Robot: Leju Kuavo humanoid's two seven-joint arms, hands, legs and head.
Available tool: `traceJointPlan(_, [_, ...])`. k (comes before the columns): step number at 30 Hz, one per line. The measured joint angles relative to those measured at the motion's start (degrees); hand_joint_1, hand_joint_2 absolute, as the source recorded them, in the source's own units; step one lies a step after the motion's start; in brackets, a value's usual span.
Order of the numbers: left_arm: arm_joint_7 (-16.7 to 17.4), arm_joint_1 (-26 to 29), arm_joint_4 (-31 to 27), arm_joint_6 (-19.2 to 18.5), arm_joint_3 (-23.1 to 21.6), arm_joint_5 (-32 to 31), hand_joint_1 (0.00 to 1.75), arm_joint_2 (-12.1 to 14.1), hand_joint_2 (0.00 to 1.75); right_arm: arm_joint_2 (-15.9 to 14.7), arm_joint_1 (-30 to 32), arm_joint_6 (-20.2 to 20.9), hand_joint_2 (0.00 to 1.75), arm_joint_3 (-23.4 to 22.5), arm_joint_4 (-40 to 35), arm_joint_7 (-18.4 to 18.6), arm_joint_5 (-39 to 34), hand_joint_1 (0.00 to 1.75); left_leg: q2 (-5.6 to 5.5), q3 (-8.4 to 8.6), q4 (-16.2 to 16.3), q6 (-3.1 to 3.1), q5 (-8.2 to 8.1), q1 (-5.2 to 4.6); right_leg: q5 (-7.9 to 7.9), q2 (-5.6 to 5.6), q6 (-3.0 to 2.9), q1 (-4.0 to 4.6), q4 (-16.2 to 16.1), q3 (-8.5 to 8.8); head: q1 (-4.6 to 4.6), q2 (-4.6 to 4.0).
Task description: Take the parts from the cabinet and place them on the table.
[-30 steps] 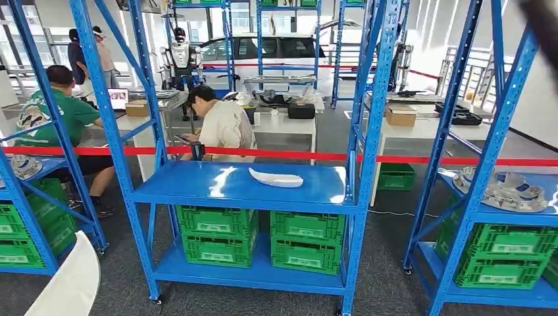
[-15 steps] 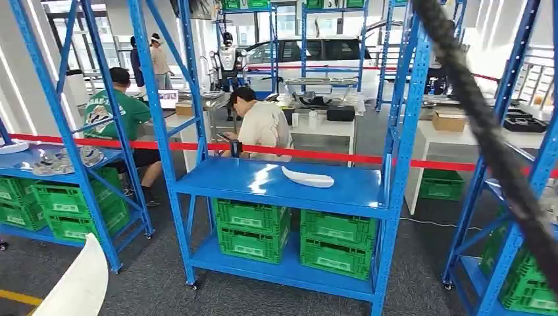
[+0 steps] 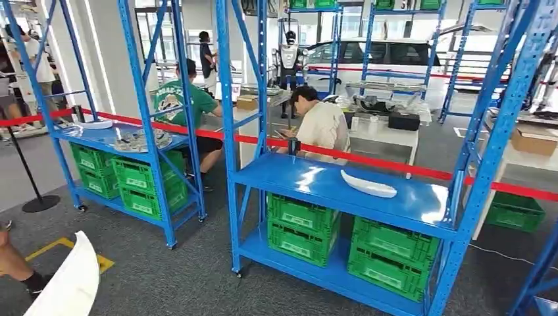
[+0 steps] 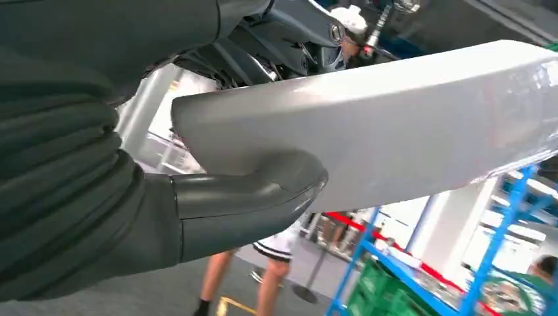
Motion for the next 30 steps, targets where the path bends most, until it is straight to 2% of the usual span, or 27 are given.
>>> traceJointPlan(1, [0.0,0.0,0.0,0.0,0.0,0.0,1.75,0.0,1.75,0.0,0.0,0.0,0.00,0.0,0.0,0.0,0.0,0.00,-0.74,-0.08,0.2,-0.12,0.05,0.03,2.44,1.90,-0.19,-0.15,-5.2,2.44,-0.02,0.00])
traceJointPlan(2, [0.0,-0.1,0.0,0.0,0.0,0.0,1.75,0.0,1.75,0.0,0.0,0.0,0.00,0.0,0.0,0.0,0.0,0.00,-1.29,-0.37,0.4,-0.48,0.13,-0.14,2.03,5.33,-0.39,-0.28,-7.9,3.34,-0.07,0.00])
traceJointPlan(4, [0.0,-0.2,0.0,-0.1,0.0,0.0,1.75,0.0,1.75,0.0,-0.2,0.0,0.00,0.0,0.0,0.0,0.1,0.00,-2.70,-0.90,0.3,-1.37,0.48,-0.01,2.48,3.77,-0.66,0.02,-8.1,3.13,-0.04,0.00])
traceJointPlan(6, [-0.1,-0.1,0.0,-0.2,0.1,0.0,1.75,0.0,1.75,0.0,-0.2,0.0,0.00,0.0,0.0,0.0,0.1,0.00,-4.11,-1.62,-0.1,-2.27,0.99,0.11,2.86,2.41,-1.46,0.16,-8.4,3.31,-0.02,0.00])
traceJointPlan(7, [-0.3,0.0,-0.1,-0.2,0.1,0.0,1.75,0.0,1.75,0.0,-0.4,0.0,0.00,0.0,0.0,0.0,0.2,0.00,-2.99,-1.74,0.6,-2.28,0.74,0.22,3.48,1.35,-2.05,-0.28,-9.1,3.31,-0.04,0.00])
traceJointPlan(8, [-0.6,0.0,-0.3,-0.2,0.2,0.0,1.75,0.0,1.75,0.0,-0.4,0.0,0.00,0.0,0.0,0.0,0.2,0.00,0.37,-2.37,2.1,-2.39,-0.81,-0.12,3.62,0.78,-2.44,-0.21,-9.3,3.21,-0.13,0.00])
traceJointPlan(9, [-0.7,-0.3,-0.4,-0.2,0.2,0.0,1.75,0.0,1.75,0.0,-0.3,0.0,0.00,0.0,0.0,0.0,0.2,0.00,2.26,-3.87,5.4,-2.63,-3.38,-0.11,3.71,-0.05,-2.65,-0.16,-9.3,3.15,-0.13,0.00])
traceJointPlan(11, [-1.3,-0.4,-0.3,-0.2,0.2,-0.2,1.75,0.0,1.75,0.0,0.0,0.0,0.00,0.0,0.0,0.6,0.2,0.00,3.60,-7.30,14.0,-3.13,-7.99,0.18,3.70,-2.02,-2.68,-0.08,-9.3,2.83,-0.11,0.00])
traceJointPlan(12, [-1.6,-0.3,-0.3,-0.2,0.2,-0.1,1.75,0.0,1.75,0.0,0.1,0.0,0.00,0.0,0.0,0.6,0.2,0.00,3.72,-8.11,16.4,-3.35,-8.81,0.30,3.70,-2.83,-2.68,-0.09,-9.3,2.70,-0.11,0.00])
traceJointPlan(13, [-2.3,-0.3,-0.2,-0.2,0.2,0.2,1.75,0.0,1.75,0.0,0.1,0.0,0.00,0.0,0.0,0.6,-0.1,0.00,3.90,-7.73,16.6,-3.57,-8.35,0.52,3.72,-3.83,-2.65,-0.12,-9.3,2.62,-0.11,0.00])
traceJointPlan(14, [-2.8,-0.3,-0.2,-0.2,0.2,0.4,1.75,0.0,1.75,0.0,0.1,0.0,0.00,0.0,0.0,0.7,-0.3,0.00,4.21,-6.13,14.3,-3.76,-6.88,0.74,3.71,-4.66,-2.61,-0.16,-9.2,2.58,-0.11,0.00])
traceJointPlan(15, [-3.1,-0.4,-0.1,-0.1,0.2,0.6,1.75,0.0,1.75,0.0,0.1,0.0,0.00,0.0,0.0,1.0,-0.4,0.00,4.97,-3.18,9.4,-3.91,-4.62,0.93,3.62,-5.49,-2.46,-0.25,-9.1,2.61,-0.11,0.00])
traceJointPlan(16, [-3.4,-0.4,-0.1,0.0,0.2,0.8,1.75,0.0,1.75,0.0,0.1,0.0,0.00,0.0,0.0,1.1,-0.5,0.00,6.34,-0.17,4.3,-4.03,-2.70,1.03,3.48,-6.16,-2.20,-0.31,-8.9,2.75,-0.11,0.00])
traceJointPlan(17, [-3.6,-0.6,0.0,0.0,0.2,0.9,1.75,0.0,1.75,0.0,0.1,0.0,0.00,0.0,0.0,1.3,-0.5,0.00,8.83,1.90,0.7,-4.00,-2.15,1.03,3.30,-6.67,-1.87,-0.21,-8.7,2.83,-0.11,0.00])
traceJointPlan(18, [-3.7,-0.9,0.2,0.0,0.2,1.0,1.75,0.0,1.75,-0.1,0.1,0.0,0.00,0.0,0.0,1.5,-0.6,0.00,9.19,2.32,-0.1,-3.07,-2.44,0.56,2.90,-7.20,-1.26,0.17,-8.1,2.70,-0.11,0.00])
traceJointPlan(19, [-3.7,-0.8,0.2,0.0,0.2,1.1,1.75,0.0,1.75,-0.1,0.1,0.0,0.00,0.0,0.0,1.5,-0.6,0.00,8.26,2.02,0.2,-2.55,-2.43,0.56,3.00,-7.64,-1.00,0.17,-8.3,2.83,-0.02,0.00])
traceJointPlan(20, [-3.7,-0.8,0.2,0.1,0.2,1.3,1.75,0.0,1.75,-0.1,-0.1,0.0,0.00,0.0,0.0,1.6,-0.7,0.00,7.79,1.34,0.2,-2.27,-2.41,0.42,3.01,-8.24,-0.77,0.20,-8.3,3.04,-0.02,0.00])
traceJointPlan(21, [-3.8,-0.8,0.3,0.3,0.2,1.4,1.75,0.0,1.75,0.0,-0.2,0.0,0.00,0.0,0.0,1.6,-0.8,0.00,7.05,1.29,0.2,-1.87,-2.44,0.23,2.99,-8.89,-0.40,-0.01,-8.5,3.32,-0.06,0.00])
traceJointPlan(22, [-4.1,-0.8,0.4,0.5,0.2,1.7,1.75,0.0,1.75,0.0,-0.3,0.0,0.00,0.0,0.0,1.5,-1.0,0.00,6.35,1.68,-0.2,-1.33,-2.19,0.43,2.65,-8.96,0.10,-0.22,-8.5,3.53,-0.02,0.00])
traceJointPlan(23, [-4.3,-0.9,0.4,0.6,0.2,2.0,1.75,0.0,1.75,0.0,-0.5,0.0,0.00,0.0,0.0,1.5,-1.1,0.00,5.82,2.00,-0.4,-1.01,-1.99,0.63,1.97,-5.20,0.60,-0.56,-7.6,3.46,-0.04,0.00])
traceJointPlan(24, [-4.4,-1.3,0.5,0.8,0.2,2.3,1.75,0.0,1.75,0.0,-0.4,0.0,0.00,-0.1,0.0,1.5,-1.1,0.00,5.23,1.79,-0.4,-0.73,-1.88,0.69,0.22,-2.45,0.64,-0.59,-5.2,2.28,-0.02,0.00])
traceJointPlan(25, [-4.4,-1.7,0.7,0.9,0.2,2.6,1.75,0.0,1.75,0.0,-0.4,0.0,0.00,-0.1,0.0,1.6,-1.1,0.00,4.63,1.65,-0.3,-0.43,-1.67,0.68,-1.72,-1.36,0.65,-0.59,-1.7,0.62,-0.02,0.00])
traceJointPlan(26, [-4.6,-2.0,1.1,1.2,0.2,2.9,1.75,0.0,1.75,0.0,-0.2,0.0,0.00,-0.1,0.0,1.7,-1.1,0.00,3.66,1.49,-0.2,-0.29,-1.58,0.57,-4.19,-0.78,0.64,-0.56,3.9,-2.17,0.00,0.00])
traceJointPlan(27, [-4.6,-2.0,1.4,1.5,0.2,3.2,1.75,0.0,1.75,0.0,0.0,0.0,0.00,-0.1,0.0,1.7,-1.1,0.00,2.71,1.40,-0.2,-0.28,-1.58,0.46,-5.24,-0.70,0.59,-0.51,8.0,-4.33,-0.02,0.00])
traceJointPlan(28, [-4.6,-2.0,1.7,1.7,0.2,3.4,1.75,0.0,1.75,0.0,0.1,0.0,0.00,-0.1,0.0,1.8,-1.1,0.00,1.87,1.39,-0.1,-0.28,-1.58,0.42,-4.69,-0.65,0.48,-0.48,9.2,-5.20,-0.02,0.00])
traceJointPlan(29, [-4.6,-1.9,1.9,2.0,0.2,3.5,1.75,0.0,1.75,0.0,0.2,0.0,0.00,-0.1,0.0,2.1,-0.8,0.00,0.97,1.41,0.0,-0.29,-1.58,0.41,-2.83,-0.56,0.29,-0.46,7.7,-4.77,-0.02,0.00])
traceJointPlan(30, [-4.7,-1.8,2.0,2.2,0.3,3.6,1.75,0.0,1.75,0.0,0.1,0.0,0.00,-0.1,0.0,2.5,-0.3,0.00,0.09,1.43,0.1,-0.30,-1.58,0.41,-0.15,-0.25,-0.01,-0.46,3.9,-3.31,-0.02,0.00])
